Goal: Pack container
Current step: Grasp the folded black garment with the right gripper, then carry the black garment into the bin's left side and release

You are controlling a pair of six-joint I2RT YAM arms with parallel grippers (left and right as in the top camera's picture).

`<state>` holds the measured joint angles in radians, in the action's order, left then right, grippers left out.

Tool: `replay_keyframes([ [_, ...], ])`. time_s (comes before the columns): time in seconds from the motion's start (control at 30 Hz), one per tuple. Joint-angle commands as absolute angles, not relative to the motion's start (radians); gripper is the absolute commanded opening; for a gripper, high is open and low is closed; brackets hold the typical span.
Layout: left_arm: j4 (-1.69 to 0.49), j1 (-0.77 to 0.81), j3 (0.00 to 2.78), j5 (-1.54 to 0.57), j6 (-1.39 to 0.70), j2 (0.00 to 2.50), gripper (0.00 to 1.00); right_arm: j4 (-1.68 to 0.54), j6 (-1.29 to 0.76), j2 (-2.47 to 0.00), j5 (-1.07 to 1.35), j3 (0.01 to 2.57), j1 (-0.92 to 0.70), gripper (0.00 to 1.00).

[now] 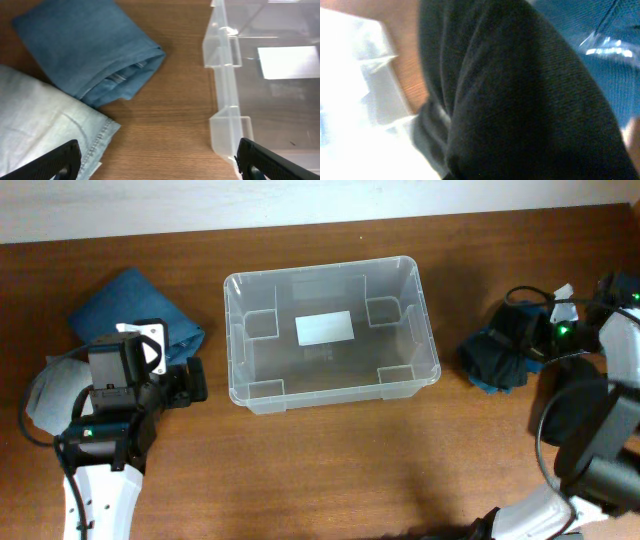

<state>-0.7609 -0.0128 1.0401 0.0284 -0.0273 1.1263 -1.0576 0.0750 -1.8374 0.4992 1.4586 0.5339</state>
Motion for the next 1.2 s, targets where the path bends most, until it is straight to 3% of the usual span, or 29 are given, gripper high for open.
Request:
replay_keyframes([
  [0.0, -0.773, -0.039, 1.065, 0.085, -0.039, 1.127, 0.99, -1.088, 0.078, -1.653, 0.531, 1.546, 0.498, 0.04],
  [0.17, -0.798, -0.18, 1.065, 0.084, -0.054, 1.139, 1.0, -1.111, 0.062, -1.474, 0.531, 1.645, 0.373, 0.04],
  [0.33, -0.802, -0.294, 1.065, 0.083, -0.093, 1.148, 0.99, -1.073, -0.031, -1.434, 0.53, 1.66, 0.08, 0.04],
  [0.47, -0.801, -0.311, 1.065, 0.083, -0.098, 1.152, 0.99, -0.968, -0.175, -1.523, 0.463, 1.659, -0.199, 0.04],
  [0.6, -0.802, -0.311, 1.065, 0.083, -0.098, 1.152, 1.0, -0.844, -0.307, -1.667, 0.426, 1.659, -0.375, 0.04],
  [0.9, -0.801, -0.311, 1.065, 0.078, -0.098, 1.152, 1.0, -0.65, -0.326, -2.027, 0.437, 1.659, -0.517, 0.07],
  [0.93, -0.801, -0.311, 1.065, 0.07, -0.098, 1.152, 0.99, -0.632, -0.322, -2.062, 0.44, 1.659, -0.517, 0.21],
  [1.0, -0.801, -0.311, 1.065, 0.064, -0.098, 1.152, 1.0, -0.611, -0.303, -2.112, 0.451, 1.66, -0.513, 0.77],
  [1.03, -0.801, -0.311, 1.065, 0.065, -0.098, 1.152, 0.99, -0.609, -0.287, -2.128, 0.461, 1.661, -0.51, 0.99],
  [1.17, -0.802, -0.311, 1.065, 0.064, -0.098, 1.152, 0.99, -0.671, -0.217, -2.124, 0.47, 1.671, -0.503, 0.98],
])
